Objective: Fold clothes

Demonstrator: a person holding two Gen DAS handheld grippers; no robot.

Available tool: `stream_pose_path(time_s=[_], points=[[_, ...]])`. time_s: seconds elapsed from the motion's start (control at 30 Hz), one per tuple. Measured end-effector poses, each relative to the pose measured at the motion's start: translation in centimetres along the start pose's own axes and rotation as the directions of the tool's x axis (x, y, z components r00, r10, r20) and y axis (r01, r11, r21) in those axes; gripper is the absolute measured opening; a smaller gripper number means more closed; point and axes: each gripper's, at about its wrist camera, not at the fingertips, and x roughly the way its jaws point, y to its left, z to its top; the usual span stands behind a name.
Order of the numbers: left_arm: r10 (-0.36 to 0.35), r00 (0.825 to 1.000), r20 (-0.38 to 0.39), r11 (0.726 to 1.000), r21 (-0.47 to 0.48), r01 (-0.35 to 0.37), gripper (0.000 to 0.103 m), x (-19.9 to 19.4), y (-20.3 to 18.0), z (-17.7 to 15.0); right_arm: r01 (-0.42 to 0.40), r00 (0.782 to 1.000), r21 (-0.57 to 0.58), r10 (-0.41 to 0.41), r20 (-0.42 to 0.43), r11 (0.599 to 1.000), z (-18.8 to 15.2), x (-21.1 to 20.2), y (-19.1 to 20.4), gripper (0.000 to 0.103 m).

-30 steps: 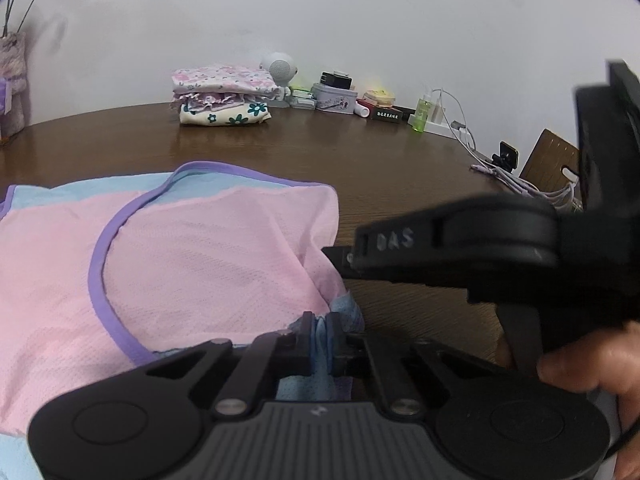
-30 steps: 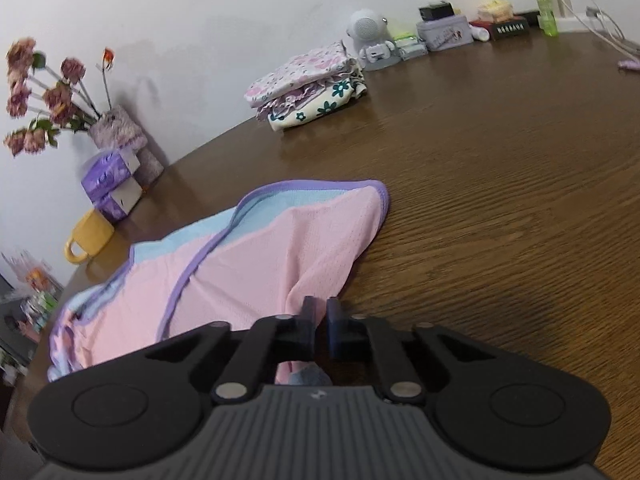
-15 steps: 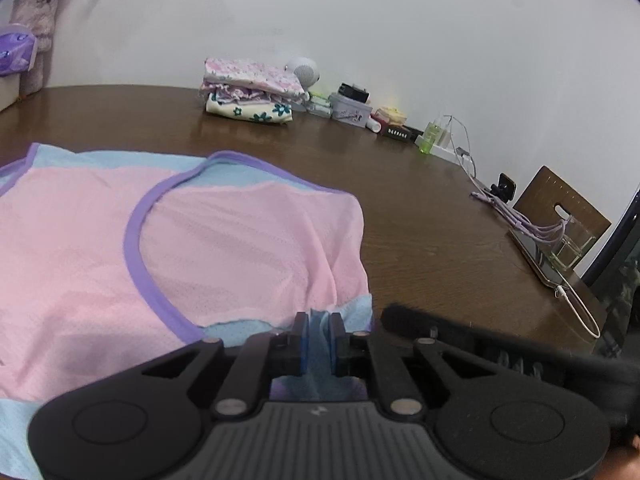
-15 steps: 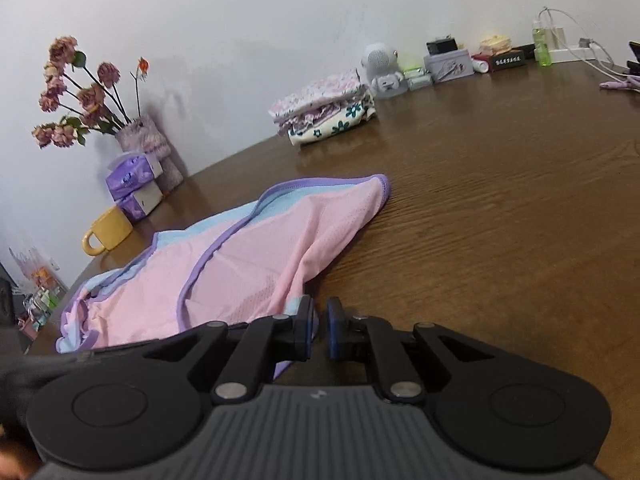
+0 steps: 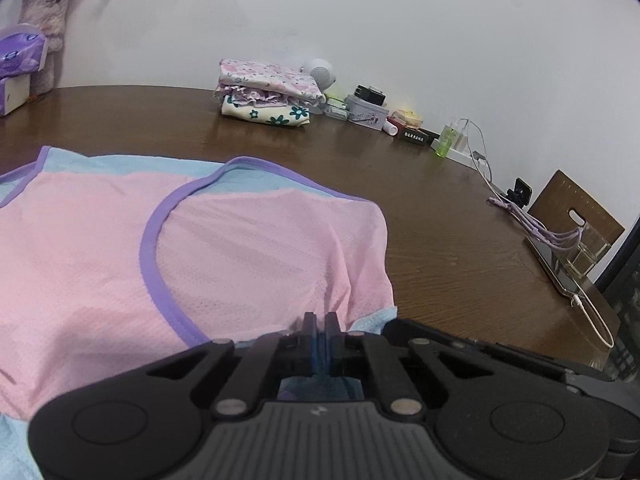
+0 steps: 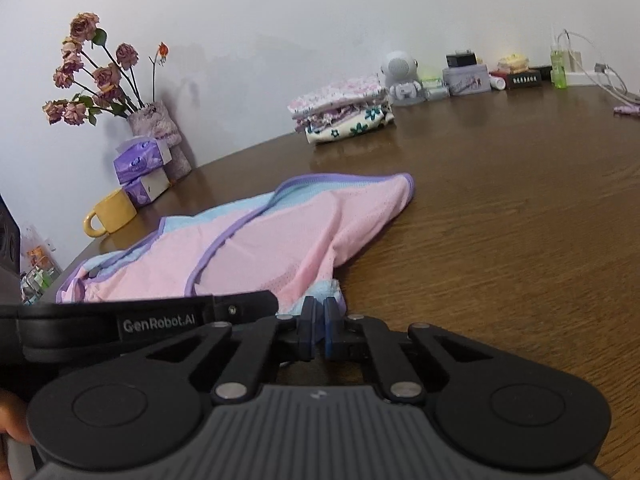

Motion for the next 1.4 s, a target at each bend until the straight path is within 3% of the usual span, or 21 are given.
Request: stream_pose_path(time_s=[0.4, 0.47, 0.53, 0.6, 0.67, 0.73, 0.93, 0.97, 1.1, 1.17, 1.4], points=[[0.033, 0.999, 0.011, 0.999, -0.038, -0.032, 0.004, -1.2, 2.4, 0.5, -0.011, 1.000, -0.057, 0.012, 0.011, 0.998, 0.3, 0.6, 2.2, 0.003], [0.032, 0.999, 0.008, 0.998, -0.048, -0.032, 0.011, -1.3, 2.6, 0.4, -0.013, 1.000, -0.052, 0.013, 0.000, 0.999, 0.2, 0.7, 2.3, 0.005], [0.023, 1.000, 0.015, 0.999, -0.049, -0.022, 0.038, -1.6, 2.7, 0.3, -0.014, 1.000, -0.045, 0.014, 0.001, 0.999, 0.0, 0.6, 2.3, 0.008], [0.031, 0.999, 0.034, 0.999, -0.044, -0.029, 0.044, -1.9, 2.9, 0.2, -0.012, 1.000, -0.040, 0.013, 0.008, 0.999, -0.1, 0.2, 2.3, 0.020], [0.044, 0.998, 0.041, 0.999, -0.029, -0.042, 0.054, -2.3, 3.1, 0.0, 0.009, 1.000, -0.041, -0.008, 0.023, 0.999, -0.3, -0.3, 2.2, 0.040], [0.056, 0.997, 0.046, 0.998, -0.017, -0.055, 0.065, -2.6, 3.4, -0.1, 0.020, 0.999, -0.049, -0.019, 0.026, 0.999, -0.5, -0.6, 2.1, 0.047], [0.074, 0.994, 0.078, 0.997, 0.018, -0.076, 0.081, -4.6, 4.3, -0.6, 0.021, 1.000, -0.060, -0.021, 0.009, 0.998, -1.2, -0.5, 1.8, 0.069], [0.076, 0.994, 0.085, 0.997, 0.024, -0.078, 0.083, -5.1, 4.3, -0.7, 0.013, 1.000, -0.062, -0.013, 0.012, 0.998, -1.3, -0.6, 1.9, 0.077], [0.052, 0.992, 0.116, 0.998, 0.038, -0.056, 0.087, -7.0, 4.5, -0.8, -0.036, 0.999, -0.068, 0.037, 0.016, 0.997, -1.4, -1.1, 2.3, 0.089], [0.034, 0.991, 0.132, 0.999, 0.030, -0.038, 0.088, -7.8, 4.6, -0.6, -0.041, 0.999, -0.074, 0.043, 0.023, 0.996, -1.4, -1.3, 2.6, 0.100], [0.110, 0.982, 0.155, 0.993, 0.025, -0.116, 0.090, -9.6, 6.5, -0.5, -0.025, 0.999, -0.053, 0.026, 0.027, 0.998, -1.2, -0.9, 2.6, 0.100]])
